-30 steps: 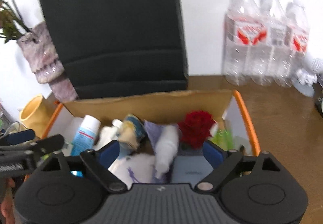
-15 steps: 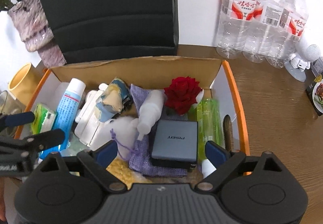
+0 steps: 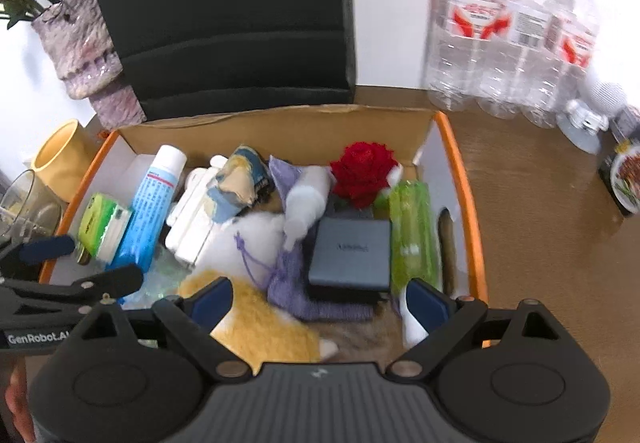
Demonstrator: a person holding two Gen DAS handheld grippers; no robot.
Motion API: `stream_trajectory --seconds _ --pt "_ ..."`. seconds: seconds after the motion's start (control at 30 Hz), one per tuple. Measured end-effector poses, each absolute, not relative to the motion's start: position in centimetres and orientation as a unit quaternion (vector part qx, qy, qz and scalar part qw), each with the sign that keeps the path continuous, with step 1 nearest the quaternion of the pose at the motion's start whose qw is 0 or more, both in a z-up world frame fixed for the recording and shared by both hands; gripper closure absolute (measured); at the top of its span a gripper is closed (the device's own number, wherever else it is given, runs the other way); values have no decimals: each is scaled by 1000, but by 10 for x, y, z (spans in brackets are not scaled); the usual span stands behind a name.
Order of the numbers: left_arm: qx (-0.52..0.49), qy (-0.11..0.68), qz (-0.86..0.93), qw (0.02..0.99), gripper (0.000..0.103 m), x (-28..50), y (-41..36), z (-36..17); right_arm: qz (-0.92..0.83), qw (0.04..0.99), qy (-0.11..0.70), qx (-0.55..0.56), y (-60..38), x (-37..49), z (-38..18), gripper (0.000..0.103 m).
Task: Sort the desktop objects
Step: 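Withdraw both open tools from the box back over the table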
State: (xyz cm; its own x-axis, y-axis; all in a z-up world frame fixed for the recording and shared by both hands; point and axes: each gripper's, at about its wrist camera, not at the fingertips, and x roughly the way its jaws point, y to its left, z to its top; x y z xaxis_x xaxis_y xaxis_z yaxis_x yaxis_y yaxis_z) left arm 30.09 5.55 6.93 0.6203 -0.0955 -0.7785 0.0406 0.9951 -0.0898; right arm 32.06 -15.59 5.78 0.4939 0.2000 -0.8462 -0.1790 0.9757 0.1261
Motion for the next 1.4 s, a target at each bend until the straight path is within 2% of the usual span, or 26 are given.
stream_trajectory --seconds 0.1,0.37,0.6,0.73,0.83,1.03,1.17,1.4 --pt "-49 435 -34 899 1 280 48 73 104 866 489 13 -160 299 60 10" --pt "-13 414 -23 910 1 217 19 102 91 876 474 4 -175 229 74 9" --pt "-23 374 -14 927 0 153 13 122 92 889 449 -2 -185 159 95 9" --pt "-19 347 -17 938 0 113 10 125 103 900 424 3 -187 119 96 4" --pt "-20 310 -24 950 0 70 15 108 102 912 397 18 -189 90 76 1" --pt "-42 303 1 952 0 19 28 41 100 927 356 58 -195 41 17 1" --pt "-36 327 19 944 0 15 27 13 89 938 333 16 -184 24 0 1" --pt "-28 338 17 940 0 19 20 4 104 932 348 -3 -179 17 -17 1"
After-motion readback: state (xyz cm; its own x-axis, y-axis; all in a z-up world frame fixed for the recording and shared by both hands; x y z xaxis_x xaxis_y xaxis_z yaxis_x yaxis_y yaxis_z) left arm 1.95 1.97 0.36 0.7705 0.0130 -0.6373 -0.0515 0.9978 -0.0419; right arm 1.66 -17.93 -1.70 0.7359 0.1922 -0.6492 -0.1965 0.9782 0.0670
